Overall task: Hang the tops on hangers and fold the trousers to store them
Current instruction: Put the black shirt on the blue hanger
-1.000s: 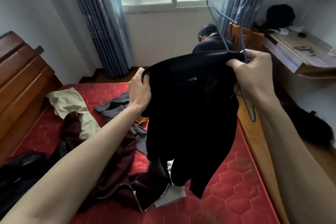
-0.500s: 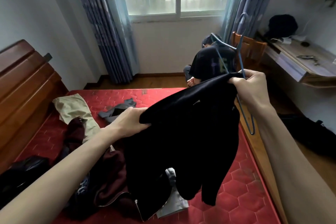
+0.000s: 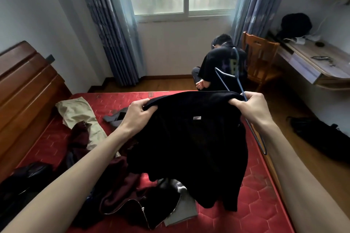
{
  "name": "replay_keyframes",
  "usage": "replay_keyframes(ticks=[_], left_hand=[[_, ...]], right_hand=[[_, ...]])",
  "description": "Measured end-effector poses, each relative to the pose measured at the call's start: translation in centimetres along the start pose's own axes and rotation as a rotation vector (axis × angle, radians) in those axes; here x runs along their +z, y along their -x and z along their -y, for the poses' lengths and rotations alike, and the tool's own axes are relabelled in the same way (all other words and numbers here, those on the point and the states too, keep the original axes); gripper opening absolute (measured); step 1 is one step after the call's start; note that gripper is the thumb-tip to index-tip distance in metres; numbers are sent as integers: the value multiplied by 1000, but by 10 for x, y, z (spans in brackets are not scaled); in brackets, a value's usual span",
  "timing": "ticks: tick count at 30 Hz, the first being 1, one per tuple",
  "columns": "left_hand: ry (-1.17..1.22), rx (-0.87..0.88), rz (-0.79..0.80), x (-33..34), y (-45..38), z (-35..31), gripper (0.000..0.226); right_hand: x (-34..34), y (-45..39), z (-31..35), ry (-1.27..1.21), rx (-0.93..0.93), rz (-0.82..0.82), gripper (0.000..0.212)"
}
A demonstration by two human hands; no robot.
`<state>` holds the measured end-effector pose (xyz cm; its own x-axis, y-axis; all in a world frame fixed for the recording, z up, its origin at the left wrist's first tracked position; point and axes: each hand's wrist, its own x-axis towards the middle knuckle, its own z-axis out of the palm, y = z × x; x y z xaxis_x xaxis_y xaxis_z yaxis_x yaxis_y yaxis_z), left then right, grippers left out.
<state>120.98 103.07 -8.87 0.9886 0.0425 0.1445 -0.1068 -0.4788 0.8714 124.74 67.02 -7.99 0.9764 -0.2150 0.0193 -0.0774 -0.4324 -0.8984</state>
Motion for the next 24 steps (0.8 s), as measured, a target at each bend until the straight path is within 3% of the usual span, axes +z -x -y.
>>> replay_keyframes(ticks=[4, 11, 14, 17, 24], left_hand=[[106, -8, -85, 11, -7, -17, 17], [-118, -42, -110, 25, -7, -28, 28], [-205, -84, -120, 30, -5, -26, 30], [-298, -110, -133, 28, -5, -20, 21], [-443, -137, -224, 17, -5, -16, 29]], right_hand=[[10, 3, 0, 32, -45, 31, 11], [25, 35, 15, -207, -212, 18, 30], [46, 37, 25, -51, -305, 23, 26], [59, 38, 30, 42, -401, -34, 36], [38, 32, 16, 66, -381, 71, 34]])
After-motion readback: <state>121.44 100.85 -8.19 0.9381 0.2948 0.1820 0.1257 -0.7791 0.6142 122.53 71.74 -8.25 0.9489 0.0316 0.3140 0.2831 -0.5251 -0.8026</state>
